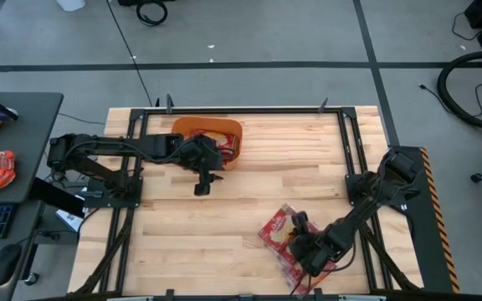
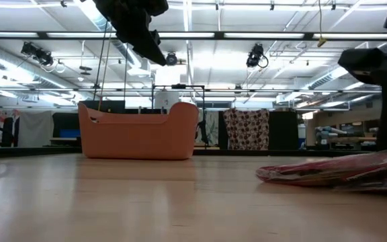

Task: Sort popcorn bags into baskets
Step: Put the popcorn bag into the orange bin

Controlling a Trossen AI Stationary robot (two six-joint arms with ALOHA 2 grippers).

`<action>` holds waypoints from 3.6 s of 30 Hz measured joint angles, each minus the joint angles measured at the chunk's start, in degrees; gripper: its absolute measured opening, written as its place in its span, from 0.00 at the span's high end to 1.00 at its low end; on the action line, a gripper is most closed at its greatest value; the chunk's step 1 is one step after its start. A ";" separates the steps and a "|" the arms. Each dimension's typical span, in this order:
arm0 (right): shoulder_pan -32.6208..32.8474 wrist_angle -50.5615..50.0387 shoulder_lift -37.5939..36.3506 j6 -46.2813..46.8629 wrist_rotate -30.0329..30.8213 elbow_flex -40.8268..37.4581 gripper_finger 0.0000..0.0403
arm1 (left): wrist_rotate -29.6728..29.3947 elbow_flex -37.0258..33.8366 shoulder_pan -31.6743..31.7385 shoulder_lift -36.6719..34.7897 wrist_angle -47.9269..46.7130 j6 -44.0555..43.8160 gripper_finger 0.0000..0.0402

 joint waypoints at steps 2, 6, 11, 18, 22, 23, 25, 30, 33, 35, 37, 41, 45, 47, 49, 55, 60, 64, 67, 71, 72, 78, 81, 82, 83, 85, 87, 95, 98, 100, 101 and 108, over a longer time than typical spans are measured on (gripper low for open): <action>-0.51 0.02 1.17 -1.24 0.63 0.02 0.70 | 0.00 0.00 -0.17 0.00 -0.08 -0.09 0.64; -1.90 0.24 1.76 -1.19 0.58 0.09 0.82 | 0.00 0.00 -1.27 0.00 -0.31 -0.38 0.64; -2.94 -0.07 0.35 -0.45 0.00 -0.11 0.98 | 0.02 -0.11 -4.10 1.97 1.49 0.01 0.64; -5.25 0.23 -3.42 2.56 -4.24 -0.18 0.99 | -2.03 -1.81 -9.67 8.10 8.60 1.88 0.63; -7.61 0.31 -7.23 4.18 -7.43 -0.18 0.98 | -4.59 -1.85 -12.34 11.70 12.11 2.13 0.63; -8.48 0.36 -8.42 4.84 -8.59 -0.18 0.98 | -4.98 -1.85 -12.86 12.50 13.84 2.22 0.63; -10.38 0.61 -10.79 6.35 -10.92 -0.16 0.99 | -6.03 -1.84 -13.98 13.93 15.88 3.00 0.63; -14.96 1.79 -16.02 11.24 -15.71 -0.11 0.99 | -8.56 -1.84 -15.90 16.58 20.32 3.57 0.63; -17.24 2.45 -18.23 14.02 -18.59 -0.11 0.99 | -9.31 -1.84 -16.17 17.46 21.79 3.47 0.63; -18.66 2.69 -19.27 14.83 -19.95 -0.11 0.99 | -9.44 -1.85 -16.15 17.54 23.00 3.07 0.63; -20.01 2.80 -20.15 14.97 -20.71 -0.11 0.99 | -9.44 -1.80 -16.15 17.69 24.14 2.67 0.63; -21.89 3.50 -21.03 14.01 -22.44 -0.09 0.99 | -9.42 -1.79 -16.15 18.24 27.04 1.56 0.63; -22.96 3.48 -21.00 13.19 -23.71 -0.09 0.99 | -8.14 -1.85 -16.06 18.34 28.24 1.21 0.57; -23.26 3.45 -20.79 12.84 -23.91 -0.09 0.99 | -8.09 -1.84 -15.98 18.34 29.18 1.13 0.52; -23.53 3.44 -20.74 12.54 -23.91 -0.09 0.99 | -7.87 -1.84 -15.96 18.34 30.46 1.10 0.48; -24.46 4.18 -20.74 12.30 -23.91 -0.09 0.99 | -6.80 -1.83 -15.98 19.42 32.80 1.30 0.41; -25.30 6.44 -20.76 11.47 -23.67 -0.08 0.99 | -6.81 -1.88 -15.96 21.78 36.15 1.50 0.42; -25.71 8.39 -20.76 10.55 -23.69 -0.07 0.99 | -6.89 -1.84 -15.90 22.08 36.49 1.56 0.51; -25.88 10.41 -20.76 9.44 -23.71 -0.07 0.99 | -6.96 -1.84 -15.70 22.08 36.47 1.56 0.63; -25.99 12.70 -20.76 7.92 -23.60 -0.07 0.99 | -7.05 -1.84 -15.67 22.08 36.51 2.12 0.81; -25.99 12.97 -20.76 7.60 -23.57 -0.07 0.99 | -6.97 -1.84 -15.67 22.08 36.52 2.22 0.86; -26.08 12.67 -21.20 6.26 -22.40 -0.07 0.92 | -7.47 -1.84 -15.67 21.81 36.42 3.21 0.93; -26.63 10.73 -23.83 5.43 -23.29 -0.05 0.85 | -10.27 -1.85 -15.67 20.98 34.87 6.25 0.93; -26.67 9.50 -25.08 5.21 -23.14 -0.03 0.82 | -11.01 -1.88 -15.67 20.48 34.49 7.64 0.93; -26.67 8.22 -26.35 5.00 -22.53 -0.02 0.80 | -11.51 -1.86 -15.61 19.90 34.53 8.82 0.93; -26.41 5.30 -29.02 4.74 -19.71 -0.02 0.75 | -11.80 -1.85 -15.10 18.17 32.88 10.58 0.93; -25.72 1.81 -31.53 4.89 -14.99 0.00 0.71 | -11.83 -2.09 -14.21 16.24 32.59 12.02 0.93; -22.32 -3.53 -35.39 5.36 -1.16 -0.02 0.65 | -11.93 -13.92 -8.17 3.55 41.07 14.22 0.93; -21.57 -3.02 -34.92 4.56 0.45 -0.03 0.65 | -10.46 -19.90 -5.41 -2.33 46.49 15.03 0.93; -21.38 -2.11 -34.26 4.39 0.66 -0.04 0.66 | -9.97 -23.59 -3.62 -5.88 48.80 15.67 0.93; -21.38 -1.93 -33.94 4.37 0.68 -0.04 0.66 | -9.79 -25.09 -2.55 -7.38 49.37 16.09 0.93; -21.39 0.67 -31.23 2.74 0.73 -0.07 0.66 | -2.41 -31.84 8.40 -13.33 49.92 14.75 0.93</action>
